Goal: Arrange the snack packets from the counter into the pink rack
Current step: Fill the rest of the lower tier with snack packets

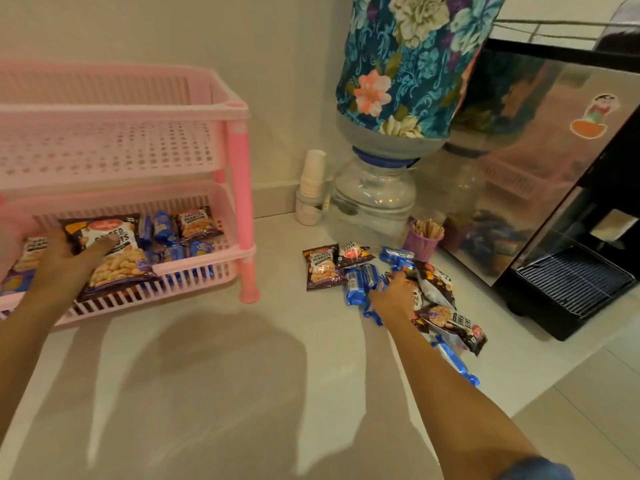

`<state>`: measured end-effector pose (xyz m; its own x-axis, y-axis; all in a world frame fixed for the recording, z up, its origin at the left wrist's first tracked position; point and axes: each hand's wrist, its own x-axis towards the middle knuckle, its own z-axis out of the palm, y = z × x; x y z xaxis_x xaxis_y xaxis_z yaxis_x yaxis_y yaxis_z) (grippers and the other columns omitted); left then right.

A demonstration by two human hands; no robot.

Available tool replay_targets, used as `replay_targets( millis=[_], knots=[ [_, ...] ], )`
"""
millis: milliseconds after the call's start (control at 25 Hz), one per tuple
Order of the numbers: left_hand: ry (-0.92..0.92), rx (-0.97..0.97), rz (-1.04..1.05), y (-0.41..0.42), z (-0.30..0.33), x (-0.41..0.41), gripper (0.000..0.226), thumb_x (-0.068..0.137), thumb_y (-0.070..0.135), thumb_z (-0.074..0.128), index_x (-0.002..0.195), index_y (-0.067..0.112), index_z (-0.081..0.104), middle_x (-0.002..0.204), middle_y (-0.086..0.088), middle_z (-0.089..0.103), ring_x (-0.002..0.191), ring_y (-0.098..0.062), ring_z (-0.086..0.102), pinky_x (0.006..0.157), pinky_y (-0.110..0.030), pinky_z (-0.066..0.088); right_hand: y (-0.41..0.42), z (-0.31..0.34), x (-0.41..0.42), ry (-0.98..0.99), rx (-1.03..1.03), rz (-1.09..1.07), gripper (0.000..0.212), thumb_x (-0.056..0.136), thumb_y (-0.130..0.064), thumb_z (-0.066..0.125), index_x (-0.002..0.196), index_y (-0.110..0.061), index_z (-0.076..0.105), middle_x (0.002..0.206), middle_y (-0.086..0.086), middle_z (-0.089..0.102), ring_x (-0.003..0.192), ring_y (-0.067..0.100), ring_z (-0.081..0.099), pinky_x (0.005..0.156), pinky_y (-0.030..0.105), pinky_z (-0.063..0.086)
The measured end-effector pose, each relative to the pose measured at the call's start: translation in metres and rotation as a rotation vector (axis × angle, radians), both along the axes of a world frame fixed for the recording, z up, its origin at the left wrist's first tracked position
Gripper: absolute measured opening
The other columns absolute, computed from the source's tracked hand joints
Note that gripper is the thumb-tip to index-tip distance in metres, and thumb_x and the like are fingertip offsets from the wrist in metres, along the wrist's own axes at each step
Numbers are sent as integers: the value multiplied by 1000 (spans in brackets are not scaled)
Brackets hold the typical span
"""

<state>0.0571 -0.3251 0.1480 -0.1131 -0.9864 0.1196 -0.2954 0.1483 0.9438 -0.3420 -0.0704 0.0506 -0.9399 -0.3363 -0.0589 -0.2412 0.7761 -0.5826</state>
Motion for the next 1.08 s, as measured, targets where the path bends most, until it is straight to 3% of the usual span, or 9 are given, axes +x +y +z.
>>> replay_targets(
  millis=[80,160,320,480,560,680,800,920,1080],
  knots=[
    [-6,-2,-19,16,8,-5,30,90,29,63,114,19,47,108,-3,52,99,-20,49,84,-38,37,-3,4,10,-4,-183,-90,63,77,-23,73,125,-7,36,123,20,51,109,35,53,82,44,51],
    [11,-23,-38,12,8,-3,41,89,29,64,126,20,46,116,1,52,107,-16,49,93,-34,36,-11,11,29,70,-400,-79,59,77,-21,73,120,-1,38,119,21,50,106,36,53,76,39,48],
    [-51,11,-58,-7,-3,6,60,78,52,66,126,23,44,130,-4,57,120,-27,52,103,-52,39,-38,44,102,107,-701,302,57,84,-21,69,131,-6,39,104,1,58,97,17,59,81,14,44],
    [-22,23,-80,-9,-1,8,59,85,41,65,132,15,39,132,-4,51,124,-29,48,102,-45,39,-78,79,176,197,-714,779,62,85,-34,67,135,-18,34,113,6,61,98,17,59,85,25,46],
    [-22,38,-79,-13,-2,9,64,88,40,63,138,12,34,141,-7,46,128,-29,45,104,-45,38,-107,101,203,221,-654,994,51,85,-32,67,127,-22,39,111,5,61,97,18,58,81,27,46],
    [10,10,-69,-23,-6,16,69,87,40,63,143,14,31,144,-6,45,130,-29,44,105,-45,37,-173,115,220,388,-423,1097,49,87,-24,65,128,-6,44,119,15,56,103,30,55,80,34,43],
    [13,24,-48,-36,-13,18,64,87,38,65,137,10,37,135,-9,53,123,-31,50,99,-44,40,-238,110,208,415,-53,928,59,91,-20,60,139,-3,31,138,21,39,112,38,53,84,41,46],
    [16,67,-67,-46,-17,19,67,85,40,66,136,6,39,128,-10,57,119,-32,52,97,-44,43,-264,102,196,325,250,765,69,90,-6,57,146,-12,17,126,21,50,104,36,59,69,37,46],
    [43,14,-125,-48,-23,20,61,88,34,65,136,8,38,119,-4,61,108,-23,56,88,-33,40,-270,98,190,370,438,836,43,91,-1,51,133,1,41,131,19,53,120,33,52,90,37,46]
  ],
)
